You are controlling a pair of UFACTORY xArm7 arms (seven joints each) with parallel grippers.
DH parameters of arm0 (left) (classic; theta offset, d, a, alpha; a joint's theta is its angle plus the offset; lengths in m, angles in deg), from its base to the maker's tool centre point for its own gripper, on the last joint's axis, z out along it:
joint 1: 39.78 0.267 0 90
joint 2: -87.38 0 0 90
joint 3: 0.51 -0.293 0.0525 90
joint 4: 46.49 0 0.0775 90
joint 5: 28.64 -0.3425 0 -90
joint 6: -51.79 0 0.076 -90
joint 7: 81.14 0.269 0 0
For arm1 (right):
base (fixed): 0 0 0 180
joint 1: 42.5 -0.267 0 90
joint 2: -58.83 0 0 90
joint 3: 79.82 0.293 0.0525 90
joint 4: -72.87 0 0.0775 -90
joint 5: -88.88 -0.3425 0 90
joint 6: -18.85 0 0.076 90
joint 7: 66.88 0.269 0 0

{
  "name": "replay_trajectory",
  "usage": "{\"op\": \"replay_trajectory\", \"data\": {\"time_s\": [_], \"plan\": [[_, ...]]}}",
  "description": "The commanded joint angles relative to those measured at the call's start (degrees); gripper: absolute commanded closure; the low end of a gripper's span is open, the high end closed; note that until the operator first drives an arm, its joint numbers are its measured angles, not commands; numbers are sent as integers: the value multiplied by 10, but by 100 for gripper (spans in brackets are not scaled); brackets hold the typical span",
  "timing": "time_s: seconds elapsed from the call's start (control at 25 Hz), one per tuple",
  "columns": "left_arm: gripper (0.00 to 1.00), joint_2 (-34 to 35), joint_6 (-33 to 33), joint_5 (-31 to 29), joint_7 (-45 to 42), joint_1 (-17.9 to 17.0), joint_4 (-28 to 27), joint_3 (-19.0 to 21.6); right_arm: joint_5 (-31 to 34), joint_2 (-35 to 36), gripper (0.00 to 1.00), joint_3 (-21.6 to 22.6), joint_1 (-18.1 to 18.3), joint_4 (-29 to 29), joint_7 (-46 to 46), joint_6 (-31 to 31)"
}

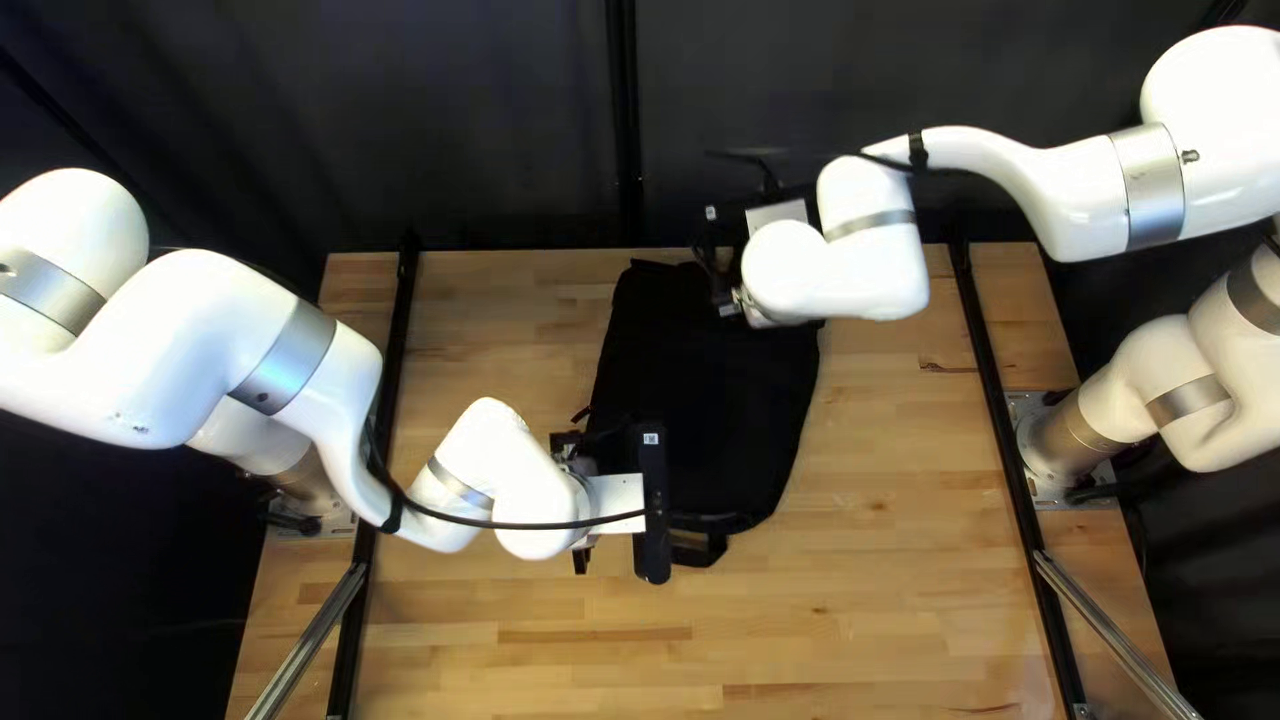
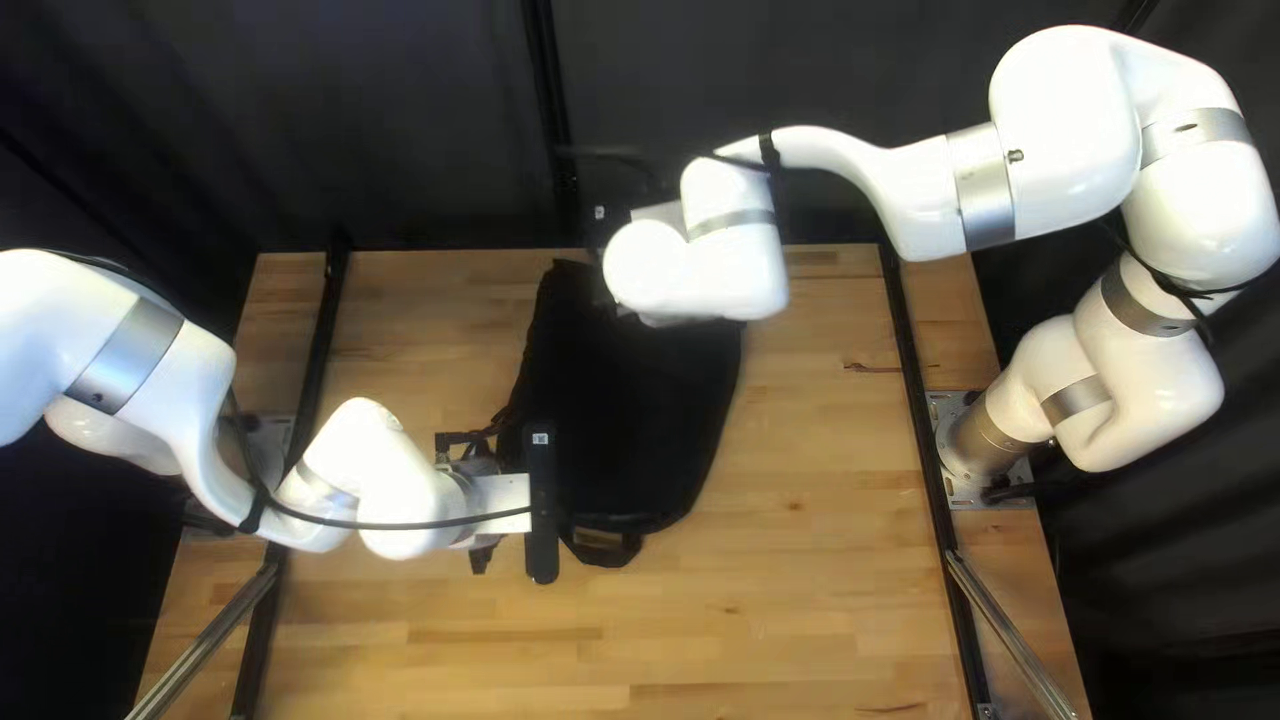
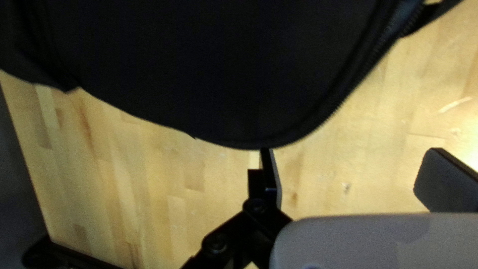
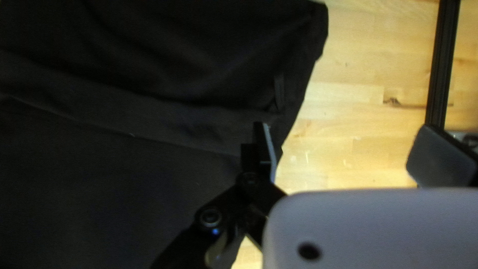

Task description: Remove a lunch box from a kids backpack

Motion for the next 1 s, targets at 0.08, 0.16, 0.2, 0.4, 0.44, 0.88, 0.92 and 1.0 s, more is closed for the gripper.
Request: {"op": "replay_trajectory", "data": {"time_s": [0.08,0.16,0.2,0.4,0.44,0.88,0.92,1.0], "plan": [[0,-8,-3,-38,0,0,-3,0,3,0,0,15,-15,-3,16,-10],[0,-23,-5,-61,-8,-6,-10,4,11,-11,0,21,-21,-6,20,-21],[0,-27,-6,-68,-11,-7,-11,5,16,-20,0,25,-24,-9,24,-31],[91,-43,-1,-132,-49,-20,-3,11,30,-53,0,42,-36,-12,44,-76],[99,-42,3,-144,-59,-22,0,12,31,-56,0,44,-38,-11,46,-82],[100,-35,16,-201,-99,-27,-4,12,74,-112,0,64,-52,-103,82,-34],[100,-37,20,-196,-113,-31,-10,15,76,-116,0,60,-49,-119,83,-15],[100,-40,18,-191,-142,-35,-15,18,66,-121,0,45,-38,-138,83,8]]}}
